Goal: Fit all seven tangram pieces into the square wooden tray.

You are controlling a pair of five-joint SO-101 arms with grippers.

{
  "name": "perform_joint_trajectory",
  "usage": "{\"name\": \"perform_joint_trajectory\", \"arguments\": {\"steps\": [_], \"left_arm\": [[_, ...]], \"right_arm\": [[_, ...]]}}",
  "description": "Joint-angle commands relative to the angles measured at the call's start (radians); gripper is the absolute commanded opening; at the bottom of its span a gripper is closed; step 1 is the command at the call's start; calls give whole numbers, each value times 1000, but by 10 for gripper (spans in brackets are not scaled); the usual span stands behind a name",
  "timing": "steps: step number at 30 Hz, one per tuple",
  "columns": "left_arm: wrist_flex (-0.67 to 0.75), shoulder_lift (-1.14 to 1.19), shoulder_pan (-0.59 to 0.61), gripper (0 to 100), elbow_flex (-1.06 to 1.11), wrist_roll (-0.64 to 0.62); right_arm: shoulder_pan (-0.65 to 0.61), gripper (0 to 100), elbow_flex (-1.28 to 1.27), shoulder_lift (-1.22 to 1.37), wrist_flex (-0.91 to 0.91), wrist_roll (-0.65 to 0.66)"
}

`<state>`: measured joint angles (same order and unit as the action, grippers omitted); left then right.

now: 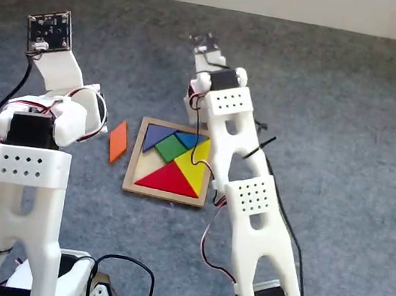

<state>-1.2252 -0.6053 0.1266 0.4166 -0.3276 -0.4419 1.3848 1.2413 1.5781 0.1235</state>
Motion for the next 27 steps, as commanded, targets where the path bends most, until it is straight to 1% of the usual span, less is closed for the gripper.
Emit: {"name": "perform_joint_trajectory", "arguments": {"steps": [1,3,6,8,13,18,23,27], "left_arm": [[14,-33,-18,35,-2,8],[14,-33,-18,35,-2,8],[14,-33,-18,35,-1,8],[12,-33,-18,35,-1,8],[12,-33,-18,35,-1,8],[15,-30,-18,35,-1,8],[20,-27,-18,35,-1,8],[20,-27,-18,35,-1,8]], "right_arm": [[64,173,7,13,2,86],[88,131,7,36,44,155],[125,79,8,42,139,213],[154,74,8,30,186,227],[242,74,8,19,185,230],[277,74,8,4,186,281],[329,74,5,-110,186,282],[346,74,-4,-236,188,281]]}}
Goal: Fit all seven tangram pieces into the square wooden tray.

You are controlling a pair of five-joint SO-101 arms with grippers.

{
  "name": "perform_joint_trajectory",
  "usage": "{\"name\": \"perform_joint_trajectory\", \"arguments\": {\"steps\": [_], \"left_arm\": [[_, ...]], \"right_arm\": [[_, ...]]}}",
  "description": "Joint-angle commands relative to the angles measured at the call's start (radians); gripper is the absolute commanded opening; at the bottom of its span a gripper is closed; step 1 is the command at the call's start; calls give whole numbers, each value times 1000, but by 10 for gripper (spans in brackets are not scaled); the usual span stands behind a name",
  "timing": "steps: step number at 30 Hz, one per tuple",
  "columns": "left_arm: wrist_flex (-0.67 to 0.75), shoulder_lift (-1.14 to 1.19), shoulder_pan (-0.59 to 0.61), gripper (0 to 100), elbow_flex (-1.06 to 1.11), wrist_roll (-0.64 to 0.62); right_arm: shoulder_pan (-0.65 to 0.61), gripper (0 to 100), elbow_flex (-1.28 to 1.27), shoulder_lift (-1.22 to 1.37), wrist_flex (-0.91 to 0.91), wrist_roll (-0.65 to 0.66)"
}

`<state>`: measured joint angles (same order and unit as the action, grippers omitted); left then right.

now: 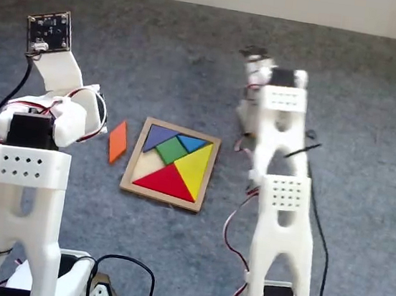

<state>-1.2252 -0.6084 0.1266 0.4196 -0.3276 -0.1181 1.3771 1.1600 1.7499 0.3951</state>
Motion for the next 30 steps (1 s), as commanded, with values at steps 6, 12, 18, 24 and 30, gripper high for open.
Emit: {"name": "perform_joint_trajectory", "arguments": {"steps": [6,12,18,24,30], "left_arm": [[20,-24,-16,35,-4,8],[21,-24,19,35,-5,8],[21,-25,33,35,-5,5],[14,-31,33,35,-4,2],[12,-33,33,32,-8,0]], "right_arm": [[16,74,-104,-302,16,9],[-33,74,-383,-556,16,8],[-160,74,-789,-929,13,8],[-314,74,-1115,-1218,10,-6],[-450,74,-1325,-1368,-73,-199]]}}
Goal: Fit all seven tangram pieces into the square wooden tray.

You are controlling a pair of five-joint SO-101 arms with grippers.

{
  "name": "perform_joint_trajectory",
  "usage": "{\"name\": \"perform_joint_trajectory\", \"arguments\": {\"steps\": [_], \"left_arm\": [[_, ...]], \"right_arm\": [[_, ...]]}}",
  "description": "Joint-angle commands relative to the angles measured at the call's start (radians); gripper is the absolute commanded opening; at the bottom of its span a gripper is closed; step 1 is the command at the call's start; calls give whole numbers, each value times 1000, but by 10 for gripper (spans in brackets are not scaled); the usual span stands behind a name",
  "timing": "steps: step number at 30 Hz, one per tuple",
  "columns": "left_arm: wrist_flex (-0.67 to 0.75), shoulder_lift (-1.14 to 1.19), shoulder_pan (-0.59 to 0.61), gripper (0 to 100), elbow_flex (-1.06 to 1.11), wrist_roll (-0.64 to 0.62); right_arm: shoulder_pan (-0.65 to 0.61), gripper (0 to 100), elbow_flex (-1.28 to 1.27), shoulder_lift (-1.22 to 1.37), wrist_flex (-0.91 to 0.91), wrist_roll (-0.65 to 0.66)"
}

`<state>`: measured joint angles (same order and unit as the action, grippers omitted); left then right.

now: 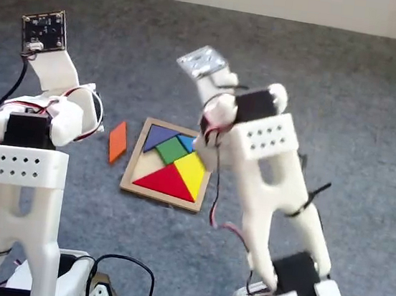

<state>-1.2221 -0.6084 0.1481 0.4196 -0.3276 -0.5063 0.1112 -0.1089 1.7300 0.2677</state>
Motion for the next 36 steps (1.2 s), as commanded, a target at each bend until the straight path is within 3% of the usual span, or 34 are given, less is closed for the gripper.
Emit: {"name": "perform_joint_trajectory", "arguments": {"steps": [1,9,15,20,27,36], "left_arm": [[9,-33,12,32,-8,0],[-77,-117,12,31,-19,-17],[-58,-234,33,34,59,-37],[29,-272,33,34,137,-37],[38,-268,33,34,142,-37],[40,-274,133,34,137,-43]], "right_arm": [[-87,74,-99,-119,-68,-86],[-252,74,-398,-328,-219,-98],[-265,74,-579,-400,-429,-84],[-265,74,-654,-400,-549,126],[-259,74,-720,-398,-719,457],[-259,74,-935,-397,-1121,875]]}}
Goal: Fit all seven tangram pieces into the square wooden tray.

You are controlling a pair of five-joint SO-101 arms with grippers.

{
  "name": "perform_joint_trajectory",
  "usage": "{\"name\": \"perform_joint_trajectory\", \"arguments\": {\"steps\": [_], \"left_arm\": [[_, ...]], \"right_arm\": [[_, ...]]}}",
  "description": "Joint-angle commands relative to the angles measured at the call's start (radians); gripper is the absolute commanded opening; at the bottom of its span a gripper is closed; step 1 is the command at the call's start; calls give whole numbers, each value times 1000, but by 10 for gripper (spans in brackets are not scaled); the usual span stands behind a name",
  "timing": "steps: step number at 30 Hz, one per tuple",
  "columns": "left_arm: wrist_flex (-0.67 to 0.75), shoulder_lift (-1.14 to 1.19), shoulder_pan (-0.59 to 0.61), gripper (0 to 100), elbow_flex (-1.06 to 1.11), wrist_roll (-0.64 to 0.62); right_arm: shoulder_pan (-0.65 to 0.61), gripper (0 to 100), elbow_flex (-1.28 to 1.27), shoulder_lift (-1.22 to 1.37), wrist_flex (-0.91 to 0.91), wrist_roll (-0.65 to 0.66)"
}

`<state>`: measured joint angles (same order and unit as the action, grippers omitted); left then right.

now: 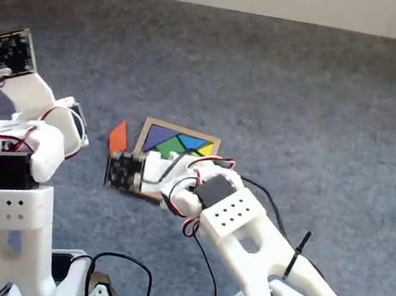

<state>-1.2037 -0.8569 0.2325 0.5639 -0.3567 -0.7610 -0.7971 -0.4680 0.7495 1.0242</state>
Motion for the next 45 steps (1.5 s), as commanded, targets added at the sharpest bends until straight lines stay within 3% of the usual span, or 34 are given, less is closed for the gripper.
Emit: {"name": "perform_joint_trajectory", "arguments": {"steps": [1,8,16,22,28,31,37,45], "left_arm": [[21,-25,53,34,-8,-14],[38,-25,56,34,-8,-12],[41,-25,56,34,-7,-9],[41,-25,56,34,-7,-8],[41,-25,56,35,-7,-8],[41,-25,56,35,-7,-8],[41,-25,56,35,-7,-8],[41,-25,56,35,-7,-8]], "right_arm": [[-4,74,-45,-30,-186,160],[10,74,-54,188,-315,311],[24,82,15,332,-389,319],[30,262,15,303,-384,316],[31,270,7,159,-381,310],[53,225,5,90,-381,187],[148,8,15,58,-251,-91],[154,6,13,59,-114,-480]]}}
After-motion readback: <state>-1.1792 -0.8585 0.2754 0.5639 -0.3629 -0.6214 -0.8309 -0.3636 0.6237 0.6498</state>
